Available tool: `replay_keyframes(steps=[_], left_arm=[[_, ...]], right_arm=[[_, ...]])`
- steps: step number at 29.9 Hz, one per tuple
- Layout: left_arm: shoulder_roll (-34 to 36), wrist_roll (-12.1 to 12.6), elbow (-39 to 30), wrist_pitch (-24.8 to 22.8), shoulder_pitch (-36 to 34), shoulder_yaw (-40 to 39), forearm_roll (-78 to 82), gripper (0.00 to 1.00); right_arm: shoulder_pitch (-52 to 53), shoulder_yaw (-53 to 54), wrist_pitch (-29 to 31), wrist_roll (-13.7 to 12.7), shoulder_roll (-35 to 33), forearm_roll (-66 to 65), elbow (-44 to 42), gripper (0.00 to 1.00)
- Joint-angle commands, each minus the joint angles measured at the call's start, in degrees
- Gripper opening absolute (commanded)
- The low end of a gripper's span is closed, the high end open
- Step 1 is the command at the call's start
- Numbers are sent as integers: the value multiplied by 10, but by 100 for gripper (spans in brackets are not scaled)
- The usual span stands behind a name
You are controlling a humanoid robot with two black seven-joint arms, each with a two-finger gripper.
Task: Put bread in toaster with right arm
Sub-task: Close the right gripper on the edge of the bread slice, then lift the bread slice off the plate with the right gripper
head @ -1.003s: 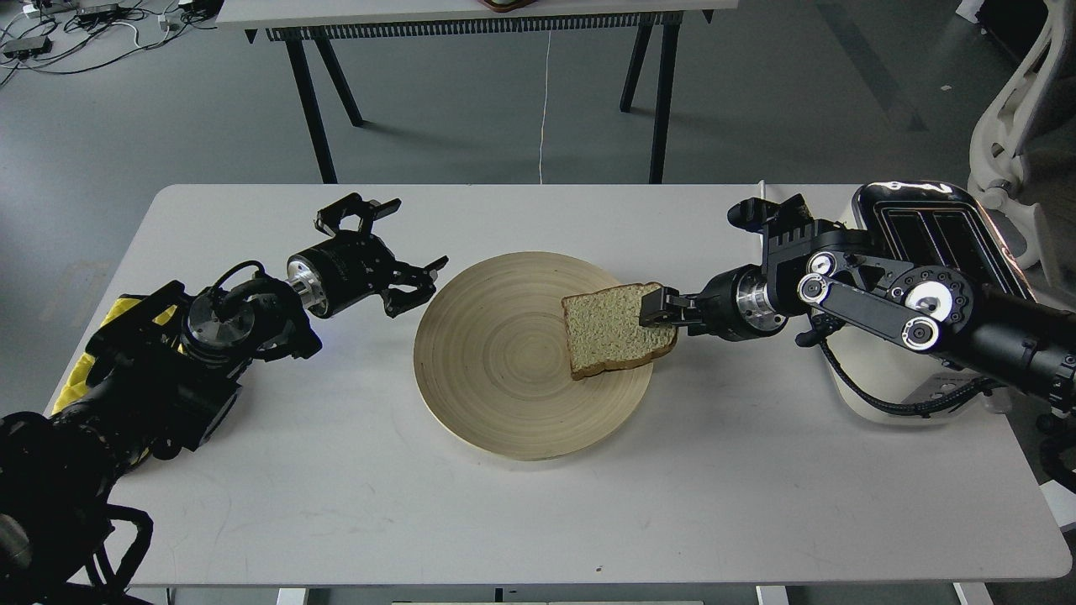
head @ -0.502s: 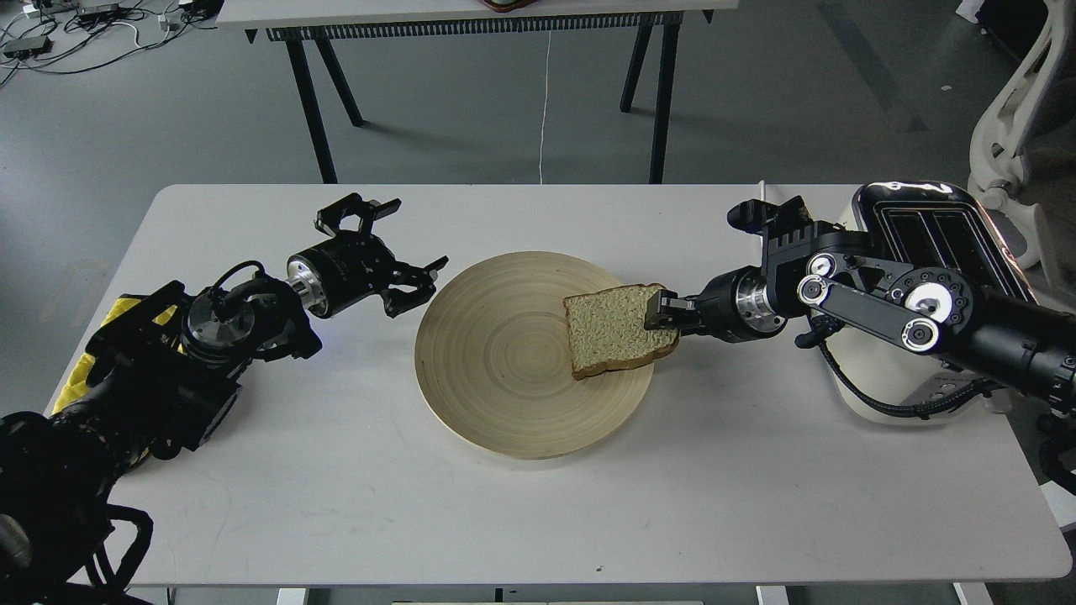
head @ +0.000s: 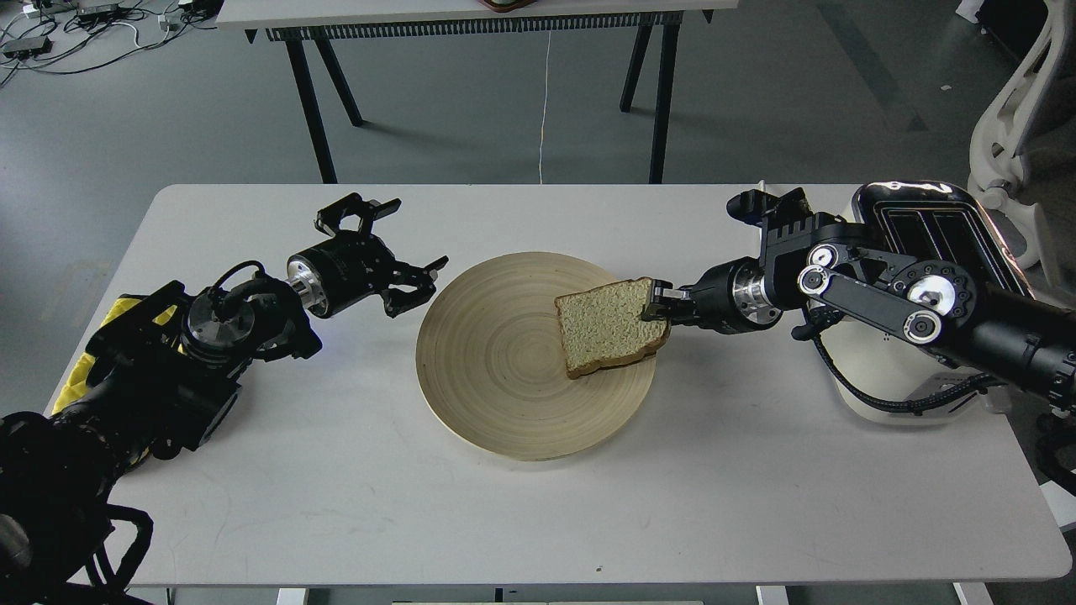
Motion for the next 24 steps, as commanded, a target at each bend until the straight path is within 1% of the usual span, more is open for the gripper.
replay_keyframes(steps=[1,5,10,18,24], left_arm=[[0,0,0,0,0,0,0,100],[0,0,0,0,0,0,0,100],[0,0,0,0,0,0,0,100],[0,0,0,0,0,0,1,100],[0,0,0,0,0,0,1,100]], right_arm=[[0,15,0,0,0,1,2,23],[1,24,0,0,2,1,3,16],[1,36,0,0,10,1,3,2],[4,60,0,5,30,57,1,1],[14,72,0,5,47,60,3,0]])
